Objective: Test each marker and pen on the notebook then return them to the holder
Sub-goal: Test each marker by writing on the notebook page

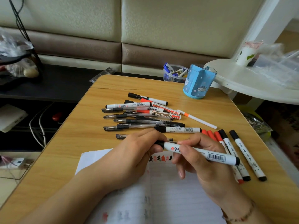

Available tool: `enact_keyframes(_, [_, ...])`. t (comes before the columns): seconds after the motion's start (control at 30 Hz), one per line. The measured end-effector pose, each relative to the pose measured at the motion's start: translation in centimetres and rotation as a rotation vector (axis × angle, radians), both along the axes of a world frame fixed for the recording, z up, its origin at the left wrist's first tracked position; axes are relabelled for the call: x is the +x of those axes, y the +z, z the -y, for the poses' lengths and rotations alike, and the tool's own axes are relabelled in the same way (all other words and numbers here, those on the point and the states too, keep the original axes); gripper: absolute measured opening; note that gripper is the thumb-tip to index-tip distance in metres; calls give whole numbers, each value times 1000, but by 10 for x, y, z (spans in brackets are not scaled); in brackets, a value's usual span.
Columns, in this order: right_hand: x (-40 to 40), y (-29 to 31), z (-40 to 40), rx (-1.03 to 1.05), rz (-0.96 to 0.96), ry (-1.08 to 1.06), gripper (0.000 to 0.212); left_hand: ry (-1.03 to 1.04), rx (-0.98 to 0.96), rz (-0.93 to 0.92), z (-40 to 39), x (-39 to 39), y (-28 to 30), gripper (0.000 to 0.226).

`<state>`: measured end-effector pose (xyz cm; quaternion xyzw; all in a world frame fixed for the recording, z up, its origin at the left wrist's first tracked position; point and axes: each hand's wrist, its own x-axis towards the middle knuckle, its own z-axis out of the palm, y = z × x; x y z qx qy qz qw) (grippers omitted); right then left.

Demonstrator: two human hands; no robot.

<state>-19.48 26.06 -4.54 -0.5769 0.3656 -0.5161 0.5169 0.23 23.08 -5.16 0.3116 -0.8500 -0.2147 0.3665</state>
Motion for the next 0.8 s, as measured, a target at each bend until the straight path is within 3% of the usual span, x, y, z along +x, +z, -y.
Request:
enact_keyframes(0.2, [2,4,-2,-14,52,47,19,-48,-22,18,-5,0,9,32])
enact_keyframes(0.33, [3,6,-4,-32,49,35,7,-40,-33,16,-8,0,10,37])
enact_keyframes(0.43, [3,7,-5,-57,36,42,9,-48,-33,12,-9,-1,10,36])
enact_keyframes(0.57, [3,6,-5,-63,-38,23,20,-74,16,8,-10,-3,9,32])
enact_keyframes(0.73, [1,5,-6,-180,-252,-78,8,-50,74,-34,-4,-7,-3,28])
enact_keyframes(0.8, [-4,14,-7,-255,-238,-101,10,-6,60,-64,-4,-6,-6,38])
